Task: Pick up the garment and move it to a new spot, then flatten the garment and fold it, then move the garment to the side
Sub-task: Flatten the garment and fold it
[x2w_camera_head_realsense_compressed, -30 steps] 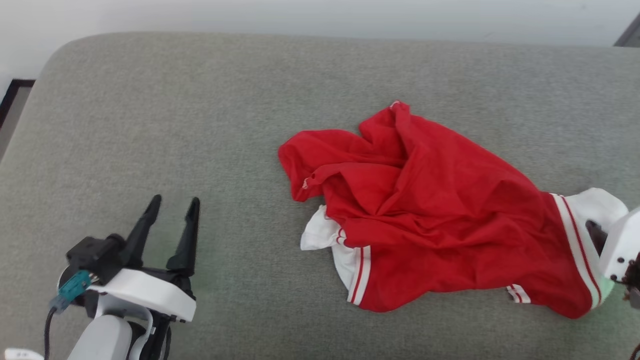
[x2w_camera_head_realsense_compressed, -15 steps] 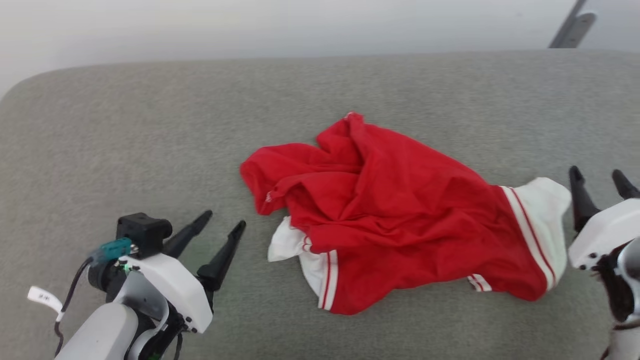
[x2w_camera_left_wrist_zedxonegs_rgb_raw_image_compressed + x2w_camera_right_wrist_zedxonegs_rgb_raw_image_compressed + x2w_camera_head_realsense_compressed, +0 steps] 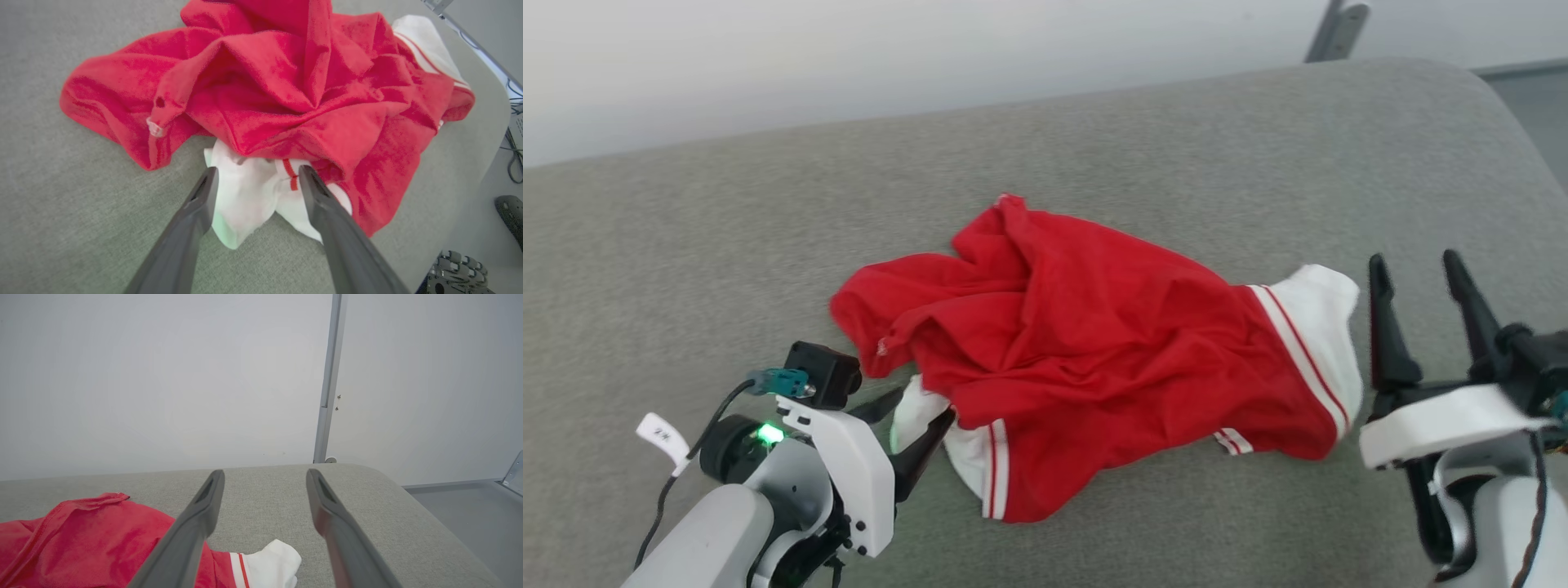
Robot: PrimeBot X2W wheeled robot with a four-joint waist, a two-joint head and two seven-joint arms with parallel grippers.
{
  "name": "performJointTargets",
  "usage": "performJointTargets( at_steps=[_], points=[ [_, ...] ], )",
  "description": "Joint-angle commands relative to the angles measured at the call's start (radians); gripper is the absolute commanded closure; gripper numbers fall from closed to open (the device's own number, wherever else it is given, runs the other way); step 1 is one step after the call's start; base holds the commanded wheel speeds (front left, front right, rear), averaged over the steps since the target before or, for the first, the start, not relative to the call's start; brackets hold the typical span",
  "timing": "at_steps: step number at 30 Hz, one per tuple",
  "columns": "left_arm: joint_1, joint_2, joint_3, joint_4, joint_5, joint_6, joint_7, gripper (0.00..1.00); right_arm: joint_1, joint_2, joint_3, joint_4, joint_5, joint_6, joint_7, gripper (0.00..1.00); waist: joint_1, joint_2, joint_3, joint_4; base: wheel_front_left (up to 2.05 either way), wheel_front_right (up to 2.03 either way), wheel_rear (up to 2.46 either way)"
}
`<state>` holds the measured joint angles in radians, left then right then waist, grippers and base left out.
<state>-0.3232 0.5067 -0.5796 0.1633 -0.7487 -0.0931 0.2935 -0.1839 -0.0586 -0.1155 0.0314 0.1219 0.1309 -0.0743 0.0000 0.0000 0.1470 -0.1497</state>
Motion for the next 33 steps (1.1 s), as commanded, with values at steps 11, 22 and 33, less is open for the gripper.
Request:
performJointTargets(
  at_steps=[11, 22, 33],
  points=[
    [-0.083, -0.032, -0.063, 0.175, 0.006, 0.091, 0.218, 0.19, 0.032, 0.008, 0.099, 0.057, 0.04, 0.0, -0.116, 0.0, 0.0, 0.0, 0.036, -0.068, 0.0, 0.0, 0.0],
    [-0.132, 0.024, -0.029, 0.228, -0.017, 0.114, 0.282, 1.0, 0.022, 0.008, 0.078, 0.075, 0.05, 0.0, -0.149, 0.0, 0.0, 0.0, 0.05, -0.045, 0.0, 0.0, 0.0],
    [-0.085, 0.212, 0.137, 0.172, -0.126, 0.186, 0.342, 1.0, 0.007, 0.008, 0.077, 0.08, 0.03, 0.0, -0.138, 0.0, 0.0, 0.0, 0.05, -0.002, 0.0, 0.0, 0.0]
  ],
)
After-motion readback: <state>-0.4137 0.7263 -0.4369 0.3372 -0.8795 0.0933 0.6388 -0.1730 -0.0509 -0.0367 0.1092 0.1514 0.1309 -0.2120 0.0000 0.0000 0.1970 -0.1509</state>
